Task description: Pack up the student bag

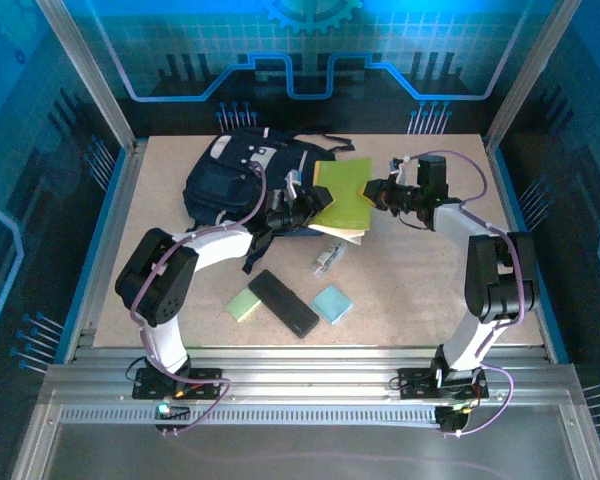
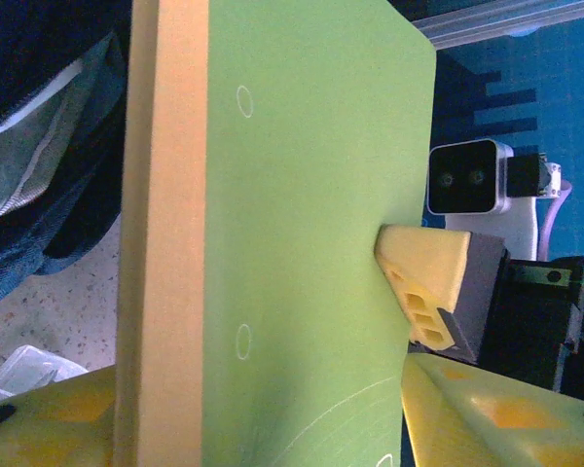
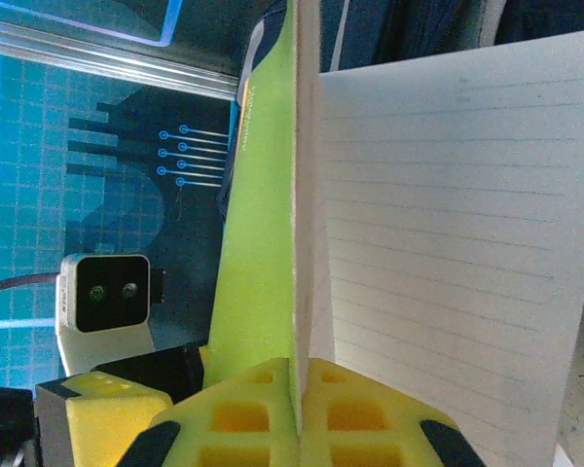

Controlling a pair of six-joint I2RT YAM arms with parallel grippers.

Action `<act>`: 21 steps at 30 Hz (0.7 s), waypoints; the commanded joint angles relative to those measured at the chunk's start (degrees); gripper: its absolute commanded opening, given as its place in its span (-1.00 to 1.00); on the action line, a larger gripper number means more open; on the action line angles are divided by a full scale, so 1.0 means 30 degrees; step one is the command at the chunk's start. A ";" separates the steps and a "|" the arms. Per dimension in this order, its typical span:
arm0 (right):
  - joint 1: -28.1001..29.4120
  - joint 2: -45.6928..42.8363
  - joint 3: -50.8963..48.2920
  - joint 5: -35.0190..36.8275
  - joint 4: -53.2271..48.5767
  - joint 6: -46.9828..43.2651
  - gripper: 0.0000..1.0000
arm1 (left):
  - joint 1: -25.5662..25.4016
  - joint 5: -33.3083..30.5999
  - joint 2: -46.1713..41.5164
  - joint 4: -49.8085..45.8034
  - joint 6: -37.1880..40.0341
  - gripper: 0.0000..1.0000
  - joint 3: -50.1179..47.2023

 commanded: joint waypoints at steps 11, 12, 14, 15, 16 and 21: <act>0.0033 0.0528 0.1051 0.0350 -0.1504 -0.1201 -0.76 | -0.0065 -0.0581 -0.1204 0.0773 0.1392 -0.89 0.0422; 0.0073 0.0574 0.1268 0.0284 -0.1516 -0.1060 -0.53 | -0.0045 -0.0640 -0.1180 0.0730 0.1382 -0.96 0.0458; 0.0086 0.0380 0.1507 0.0445 -0.1698 -0.0660 0.17 | 0.0018 -0.1134 -0.1102 0.0837 0.1329 -1.00 0.0465; 0.0128 0.0106 0.1477 0.0755 -0.1885 -0.0476 0.43 | 0.0089 -0.1515 -0.1112 0.0862 0.1330 -1.00 0.0493; 0.0115 -0.0218 0.1436 0.1188 -0.2204 -0.0286 0.62 | 0.0149 -0.1987 -0.1129 0.0954 0.1352 -1.00 0.0522; 0.0519 -0.1876 -0.0004 0.3030 -0.2338 0.2061 1.00 | 0.0538 -0.6383 -0.1647 0.2022 0.1533 -1.00 0.0025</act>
